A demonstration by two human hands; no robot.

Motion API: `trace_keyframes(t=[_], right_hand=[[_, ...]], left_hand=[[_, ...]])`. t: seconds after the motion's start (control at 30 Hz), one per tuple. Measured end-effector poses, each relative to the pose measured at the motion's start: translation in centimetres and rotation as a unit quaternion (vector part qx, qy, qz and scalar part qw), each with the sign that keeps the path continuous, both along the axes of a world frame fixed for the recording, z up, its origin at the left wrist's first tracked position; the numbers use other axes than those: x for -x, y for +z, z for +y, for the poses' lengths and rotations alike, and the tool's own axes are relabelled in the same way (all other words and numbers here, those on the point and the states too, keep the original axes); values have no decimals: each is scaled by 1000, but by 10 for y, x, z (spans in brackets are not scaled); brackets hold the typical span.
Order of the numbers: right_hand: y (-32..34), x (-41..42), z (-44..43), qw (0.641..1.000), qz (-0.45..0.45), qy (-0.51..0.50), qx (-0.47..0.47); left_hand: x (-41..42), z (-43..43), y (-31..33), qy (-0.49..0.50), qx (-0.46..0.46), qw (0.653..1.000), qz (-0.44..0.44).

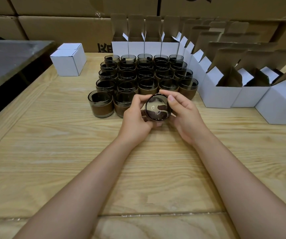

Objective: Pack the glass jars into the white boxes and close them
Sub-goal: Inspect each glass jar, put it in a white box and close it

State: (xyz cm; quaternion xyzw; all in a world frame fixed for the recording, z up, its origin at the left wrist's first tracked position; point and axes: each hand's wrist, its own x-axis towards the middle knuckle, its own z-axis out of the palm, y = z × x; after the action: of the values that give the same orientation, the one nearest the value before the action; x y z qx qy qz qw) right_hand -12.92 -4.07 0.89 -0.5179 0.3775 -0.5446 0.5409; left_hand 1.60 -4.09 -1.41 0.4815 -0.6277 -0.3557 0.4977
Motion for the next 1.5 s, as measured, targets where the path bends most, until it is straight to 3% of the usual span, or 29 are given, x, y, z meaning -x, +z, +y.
trace_keyframes(t=[0.2,0.3,0.43,0.5,0.83,1.13,1.3,1.5], right_hand=[[-2,13,-3,989,-57,137,1],[-4,17,-4,986,-28,164,15],[-10,14,-4,987,122,86,53],[-13,9,-4,985,150,46,68],[-11,-8,-1,984,145,-68,74],[-3,-26,5,977,68,-192,66],[4,-23,7,982,46,-180,40],[6,-8,5,996,31,-72,33]], left_hand=[[-2,-2,-2,1,1,1000,23],[-3,-2,-1,1,1,1000,20],[-1,-1,-1,8,-2,1000,5],[0,0,0,14,3,1000,-16],[4,3,2,40,44,995,-82],[7,8,3,14,86,991,-105],[6,6,3,15,74,994,-76],[4,6,7,26,62,998,-20]])
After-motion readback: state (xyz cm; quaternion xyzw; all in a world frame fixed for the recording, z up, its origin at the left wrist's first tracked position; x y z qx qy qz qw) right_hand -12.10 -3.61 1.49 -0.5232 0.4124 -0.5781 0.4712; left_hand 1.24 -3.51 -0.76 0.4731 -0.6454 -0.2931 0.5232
